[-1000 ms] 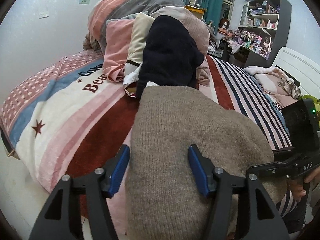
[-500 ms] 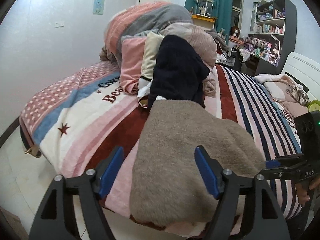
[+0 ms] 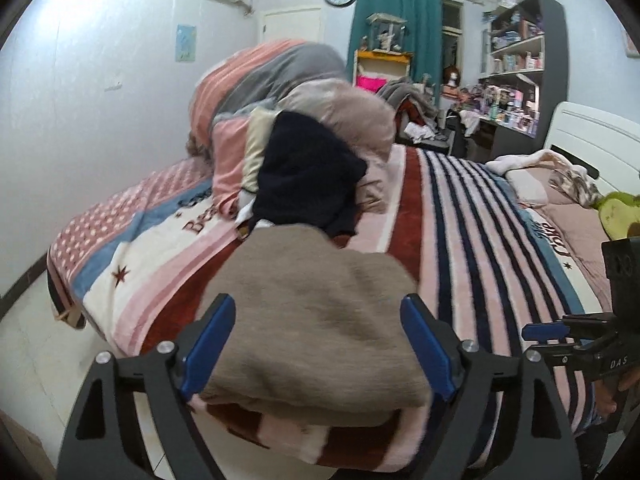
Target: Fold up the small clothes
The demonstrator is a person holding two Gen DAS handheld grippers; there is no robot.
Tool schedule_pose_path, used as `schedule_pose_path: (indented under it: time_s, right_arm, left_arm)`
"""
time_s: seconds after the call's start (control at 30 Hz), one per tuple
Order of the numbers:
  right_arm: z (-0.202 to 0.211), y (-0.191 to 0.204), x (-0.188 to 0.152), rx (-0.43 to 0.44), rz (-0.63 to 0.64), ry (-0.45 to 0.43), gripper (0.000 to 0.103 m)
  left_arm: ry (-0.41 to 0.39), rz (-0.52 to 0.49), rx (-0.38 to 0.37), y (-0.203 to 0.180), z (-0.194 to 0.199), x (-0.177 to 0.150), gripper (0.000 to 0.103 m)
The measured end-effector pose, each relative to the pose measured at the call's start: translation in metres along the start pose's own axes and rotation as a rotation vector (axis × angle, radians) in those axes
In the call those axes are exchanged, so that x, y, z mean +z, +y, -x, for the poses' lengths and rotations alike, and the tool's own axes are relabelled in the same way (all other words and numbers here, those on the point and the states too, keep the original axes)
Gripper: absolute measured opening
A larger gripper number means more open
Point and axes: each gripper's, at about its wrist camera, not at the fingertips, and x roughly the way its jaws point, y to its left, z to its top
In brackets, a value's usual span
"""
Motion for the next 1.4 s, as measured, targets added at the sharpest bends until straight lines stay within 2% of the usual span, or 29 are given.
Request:
schedule_pose_path:
  time_s: [0.17,0.23,0.33,0.4,0.6,0.73,1.0,1.1,1.4]
  right_arm:
    - [0.056,-0.012,-0.022,-0.117,0.019,-0.102,0.07]
    - [0.081,-0.017,-0.032,-0.164,0.025,-0.151,0.078]
    - [0.11,-0.025,-0.045,-0.224,0.019,-0.21,0.079]
    - [0.133,-0.031,-0.057,-0.274,0.018,-0.256,0.084]
    - [0.184,-0.037,-0.086,-0.429,0.039,-0.4,0.102]
    - [0.206,-0.039,-0.101,-0.496,0.054,-0.465,0.103]
    - [0.229,-0.047,-0.116,-0.532,0.017,-0.517,0.102]
    - [0.234,-0.044,-0.119,-0.542,0.016,-0.53,0.102]
    - [0.239,-0.036,-0.12,-0.552,0.025,-0.556,0.102]
  left_arm:
    - [-0.052,-0.036,-0.061,-0.061,0.023,0.003,0.086]
    - [-0.07,-0.042,-0.092,-0.085,0.031,0.004,0.089]
    - [-0.093,-0.059,-0.127,-0.124,0.042,0.003,0.09]
    - [-0.116,-0.073,-0.147,-0.154,0.05,0.002,0.091]
    - [-0.229,-0.128,-0.14,-0.229,0.075,-0.008,0.101]
    - [-0.268,-0.157,-0.158,-0.264,0.087,-0.014,0.101]
    - [-0.297,-0.181,-0.179,-0.293,0.103,-0.021,0.102]
    - [-0.291,-0.179,-0.202,-0.292,0.105,-0.022,0.102]
    - [-0.292,-0.163,-0.207,-0.288,0.109,-0.023,0.102]
